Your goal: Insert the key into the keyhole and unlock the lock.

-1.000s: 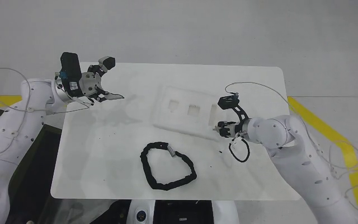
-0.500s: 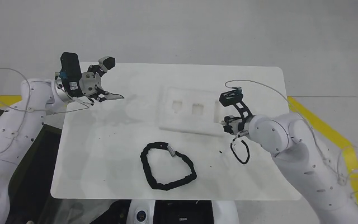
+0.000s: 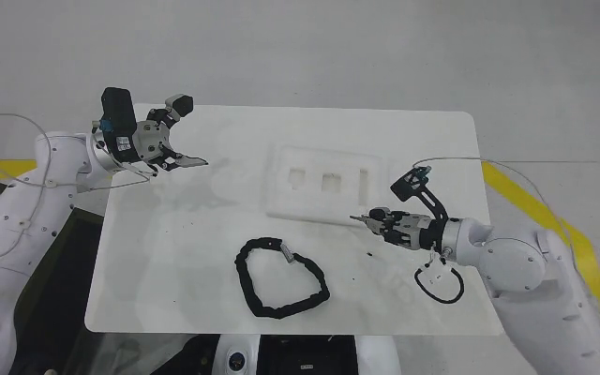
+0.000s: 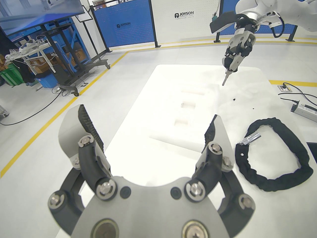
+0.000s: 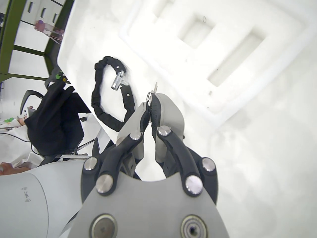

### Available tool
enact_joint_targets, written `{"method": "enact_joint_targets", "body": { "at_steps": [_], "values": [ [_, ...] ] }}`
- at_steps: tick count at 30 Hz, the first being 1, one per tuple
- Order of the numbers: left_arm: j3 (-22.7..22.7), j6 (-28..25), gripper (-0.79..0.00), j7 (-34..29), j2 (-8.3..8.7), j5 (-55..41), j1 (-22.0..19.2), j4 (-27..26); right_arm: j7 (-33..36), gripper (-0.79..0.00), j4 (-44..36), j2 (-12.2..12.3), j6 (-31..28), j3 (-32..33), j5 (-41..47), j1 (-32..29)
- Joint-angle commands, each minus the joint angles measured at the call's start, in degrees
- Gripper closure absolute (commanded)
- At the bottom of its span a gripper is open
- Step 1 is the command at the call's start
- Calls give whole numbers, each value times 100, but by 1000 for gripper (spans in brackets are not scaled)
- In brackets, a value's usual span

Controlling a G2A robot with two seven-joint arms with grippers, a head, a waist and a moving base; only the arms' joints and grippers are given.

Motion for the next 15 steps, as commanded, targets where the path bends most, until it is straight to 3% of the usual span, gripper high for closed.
{"method": "enact_joint_targets", "body": {
  "at_steps": [1,6,12,15],
  "values": [
    [0,0,-785,0,0,0,0,0,-129,0,3,15,-256,136,97,-125],
    [0,0,-785,0,0,0,0,0,-731,0,178,31,-848,459,446,-377],
    [0,0,-785,0,0,0,0,0,-1037,0,305,40,-1021,623,506,-479],
    [-51,126,-785,-157,-4,94,65,-463,-1037,0,305,40,-1021,623,506,-479]
  ]
}}
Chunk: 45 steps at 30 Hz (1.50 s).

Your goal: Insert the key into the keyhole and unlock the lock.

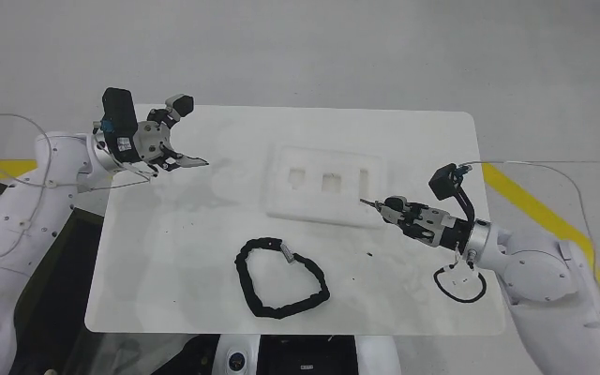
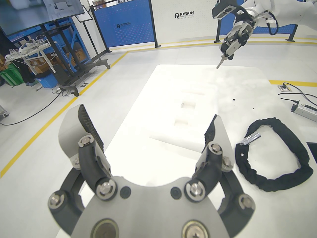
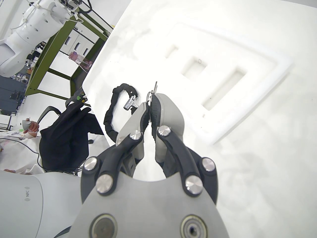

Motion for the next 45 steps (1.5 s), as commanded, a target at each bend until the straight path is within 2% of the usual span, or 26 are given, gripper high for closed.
{"method": "enact_joint_targets", "body": {
  "at_steps": [1,7,14,21,26,38,40,43,45],
  "values": [
    [-33,36,-785,-11,5,114,54,-296,2,0,-1,0,1,-1,-1,1],
    [85,215,-785,100,-11,929,316,-851,2,0,-1,0,1,-1,-1,1],
    [520,311,-785,400,-89,2225,496,-1525,2,0,-1,0,1,-1,-1,1],
    [1027,443,-785,687,-149,3404,495,-1885,2,0,-1,0,1,-1,-1,1],
    [1329,559,-785,803,-164,3772,330,-1889,2,0,-1,0,1,-1,-1,1],
    [1329,559,-785,803,-164,3772,330,-1889,2,0,-1,0,1,-1,-1,1],
    [1322,590,-785,647,-163,3744,391,-1896,2,0,-1,0,1,-1,-1,1],
    [1366,319,-785,528,-156,3840,403,-2026,2,0,-1,0,1,-1,-1,1],
    [1579,84,-785,328,-189,3976,343,-2107,2,0,-1,0,1,-1,-1,1]
  ]
}}
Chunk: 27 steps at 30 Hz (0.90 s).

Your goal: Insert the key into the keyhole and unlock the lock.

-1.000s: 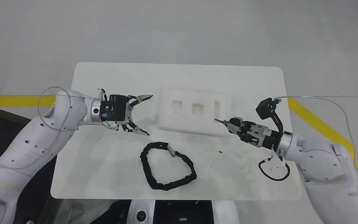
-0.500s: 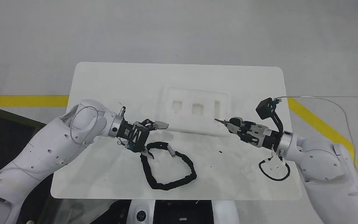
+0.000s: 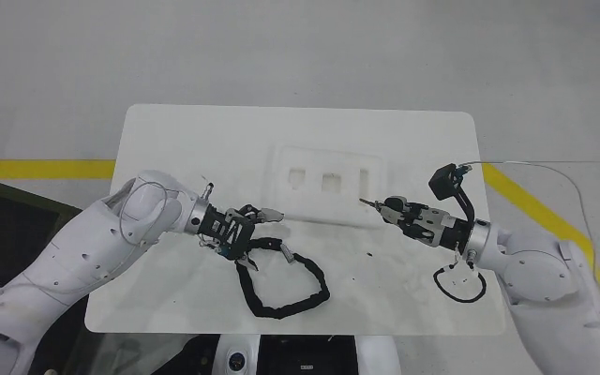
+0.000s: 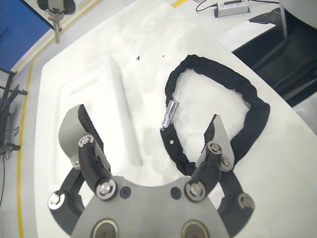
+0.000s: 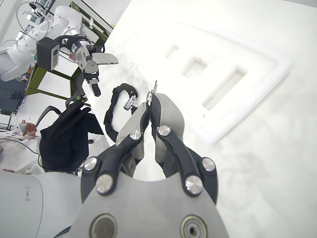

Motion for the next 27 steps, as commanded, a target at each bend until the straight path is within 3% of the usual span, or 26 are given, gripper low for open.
{"method": "enact_joint_targets", "body": {
  "at_steps": [1,12,23,27],
  "values": [
    [224,-218,-785,-212,-46,125,-109,-22,0,0,0,0,0,0,0,0],
    [1387,-337,-785,-331,-593,144,-860,492,0,0,0,0,0,0,0,0],
    [2073,-33,-785,-26,-1123,113,-1284,1460,0,0,0,0,0,0,0,0],
    [2213,72,-680,79,-1270,79,-1395,1739,0,0,0,0,0,0,0,0]
  ]
}}
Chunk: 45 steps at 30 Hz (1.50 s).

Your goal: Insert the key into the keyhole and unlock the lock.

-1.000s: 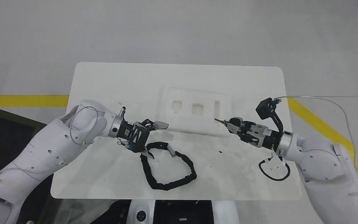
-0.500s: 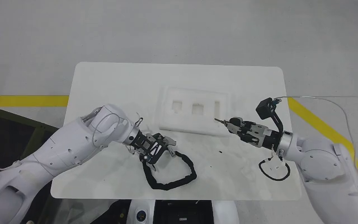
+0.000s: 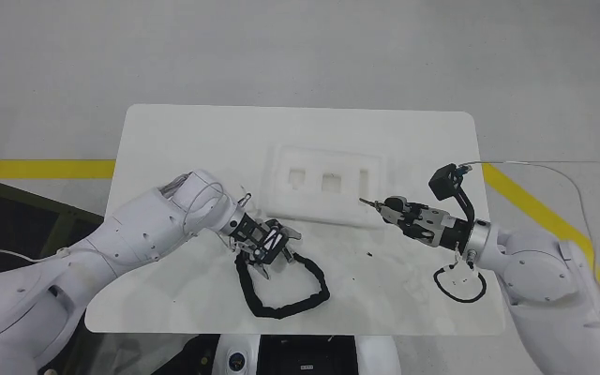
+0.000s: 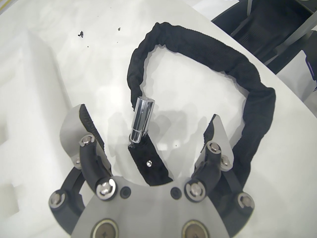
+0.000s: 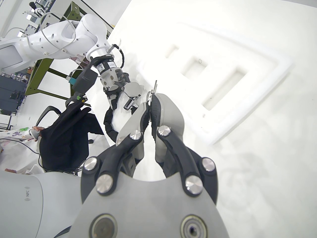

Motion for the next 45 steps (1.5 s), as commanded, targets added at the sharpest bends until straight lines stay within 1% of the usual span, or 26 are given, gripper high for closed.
{"method": "enact_joint_targets", "body": {
  "at_steps": [1,2,5,6,7,9,10,11,14,15,16,20,21,24,25,27,28,32,37,41,45],
  "values": [
    [10,16,-668,16,-57,14,-9,98,0,0,0,0,0,0,0,0],
    [10,13,-650,14,-88,29,-12,150,0,0,0,0,0,0,0,0],
    [10,-16,-523,-15,-187,112,-5,278,0,0,0,0,0,0,0,0],
    [10,-17,-514,-17,-206,120,-4,297,0,0,0,0,0,0,0,0],
    [10,-16,-474,-16,-232,129,-4,332,0,0,0,0,0,0,0,0],
    [10,-14,-449,-14,-278,161,-11,392,0,0,0,0,0,0,0,0],
    [10,-8,-449,-8,-298,168,-13,421,0,0,0,0,0,0,0,0],
    [10,4,-382,4,-320,166,-23,475,0,0,0,0,0,0,0,0],
    [10,26,-339,26,-356,143,-27,578,0,0,0,0,0,0,0,0],
    [10,28,-336,29,-367,138,-25,613,0,0,0,0,0,0,0,0],
    [10,34,-308,34,-377,132,-21,639,0,0,0,0,0,0,0,0],
    [10,59,-240,59,-404,115,6,696,0,0,0,0,0,0,0,0],
    [10,71,-209,71,-410,116,14,705,0,0,0,0,0,0,0,0],
    [10,102,-200,103,-423,92,42,719,0,0,0,0,0,0,0,0],
    [10,104,-185,104,-427,89,49,726,0,0,0,0,0,0,0,0],
    [10,117,-120,117,-435,67,58,732,0,0,0,0,0,0,0,0],
    [10,127,0,127,-437,54,62,735,0,0,0,0,0,0,0,0],
    [10,202,0,203,-432,-48,65,755,0,0,0,0,0,0,0,0],
    [10,357,0,357,-376,-248,35,737,19,0,-132,-10,90,-263,-45,12],
    [-27,518,0,518,-289,-501,3,719,289,0,-242,-20,421,-594,-97,154],
    [-227,644,0,611,-171,-828,77,707,524,0,-367,-43,737,-982,-50,331]
  ]
}}
